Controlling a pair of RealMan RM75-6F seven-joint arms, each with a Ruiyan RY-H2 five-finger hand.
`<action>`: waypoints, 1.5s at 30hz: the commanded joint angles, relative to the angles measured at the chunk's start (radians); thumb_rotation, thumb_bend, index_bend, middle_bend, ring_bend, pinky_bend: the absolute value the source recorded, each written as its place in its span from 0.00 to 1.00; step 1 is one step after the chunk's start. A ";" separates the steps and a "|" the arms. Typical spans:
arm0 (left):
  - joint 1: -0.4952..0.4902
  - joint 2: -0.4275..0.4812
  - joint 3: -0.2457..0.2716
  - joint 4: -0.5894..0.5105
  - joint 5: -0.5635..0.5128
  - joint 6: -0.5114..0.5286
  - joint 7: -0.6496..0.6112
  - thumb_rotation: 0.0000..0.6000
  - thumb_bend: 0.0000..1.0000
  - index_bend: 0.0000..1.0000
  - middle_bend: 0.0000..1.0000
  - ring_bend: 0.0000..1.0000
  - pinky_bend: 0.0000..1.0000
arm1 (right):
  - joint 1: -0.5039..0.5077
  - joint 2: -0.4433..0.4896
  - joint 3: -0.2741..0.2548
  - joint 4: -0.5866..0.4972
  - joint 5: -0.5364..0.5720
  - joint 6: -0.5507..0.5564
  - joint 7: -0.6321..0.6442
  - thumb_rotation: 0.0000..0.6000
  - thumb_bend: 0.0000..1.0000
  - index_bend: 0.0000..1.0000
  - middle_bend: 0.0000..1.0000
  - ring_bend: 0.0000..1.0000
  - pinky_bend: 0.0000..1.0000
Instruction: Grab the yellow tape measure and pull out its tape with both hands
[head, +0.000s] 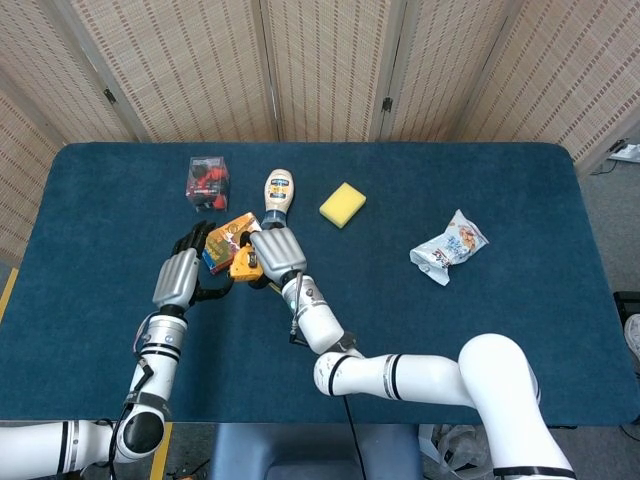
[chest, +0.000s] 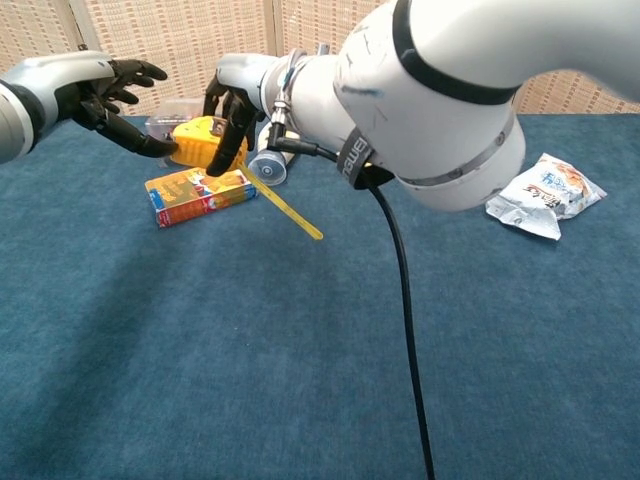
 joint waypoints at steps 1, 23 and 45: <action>0.002 0.005 -0.001 -0.002 -0.001 -0.001 -0.003 1.00 0.45 0.00 0.00 0.00 0.06 | 0.000 0.001 -0.001 0.001 0.000 0.000 0.000 1.00 0.21 0.73 0.59 0.52 0.18; 0.012 0.024 0.008 0.001 0.015 -0.022 -0.036 1.00 0.51 0.24 0.00 0.00 0.06 | -0.007 0.019 0.001 0.011 0.013 -0.005 0.010 1.00 0.21 0.73 0.59 0.53 0.18; 0.009 0.022 0.007 0.016 0.015 -0.027 -0.047 1.00 0.63 0.58 0.07 0.00 0.06 | -0.018 0.047 -0.001 0.006 0.019 -0.015 0.025 1.00 0.21 0.73 0.59 0.53 0.18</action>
